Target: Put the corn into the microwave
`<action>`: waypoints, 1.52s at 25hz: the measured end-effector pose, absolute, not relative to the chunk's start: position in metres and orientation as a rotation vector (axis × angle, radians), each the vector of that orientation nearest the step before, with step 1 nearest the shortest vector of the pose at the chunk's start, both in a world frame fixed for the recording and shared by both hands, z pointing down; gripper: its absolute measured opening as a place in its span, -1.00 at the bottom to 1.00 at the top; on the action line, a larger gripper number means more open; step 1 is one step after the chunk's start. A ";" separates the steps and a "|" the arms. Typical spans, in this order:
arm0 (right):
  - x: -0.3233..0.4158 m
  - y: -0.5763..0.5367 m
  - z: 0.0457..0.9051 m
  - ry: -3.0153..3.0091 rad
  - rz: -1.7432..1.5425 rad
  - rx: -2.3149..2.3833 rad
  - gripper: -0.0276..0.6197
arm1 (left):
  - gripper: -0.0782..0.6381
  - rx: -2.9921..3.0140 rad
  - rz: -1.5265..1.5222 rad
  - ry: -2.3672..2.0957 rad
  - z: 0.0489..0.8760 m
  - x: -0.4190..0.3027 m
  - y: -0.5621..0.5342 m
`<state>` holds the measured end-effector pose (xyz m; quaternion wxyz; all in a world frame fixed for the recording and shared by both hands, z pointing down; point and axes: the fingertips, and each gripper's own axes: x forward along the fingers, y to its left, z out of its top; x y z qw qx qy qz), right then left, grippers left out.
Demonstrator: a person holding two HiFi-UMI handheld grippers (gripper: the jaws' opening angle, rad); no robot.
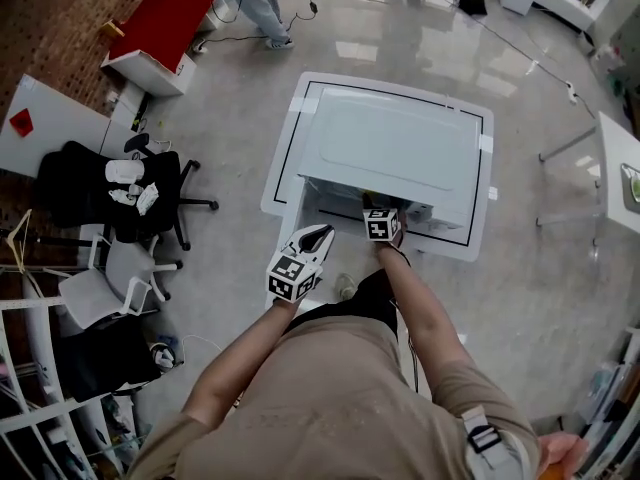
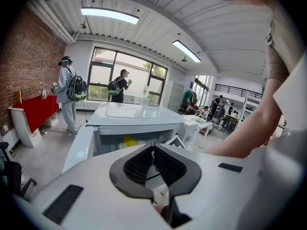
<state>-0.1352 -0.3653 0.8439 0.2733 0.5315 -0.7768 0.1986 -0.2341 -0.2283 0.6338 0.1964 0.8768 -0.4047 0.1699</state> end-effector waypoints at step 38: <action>0.182 -0.199 0.393 -2.488 0.064 1.926 0.00 | -0.76 2.820 -0.121 -1.296 0.354 -0.138 -0.246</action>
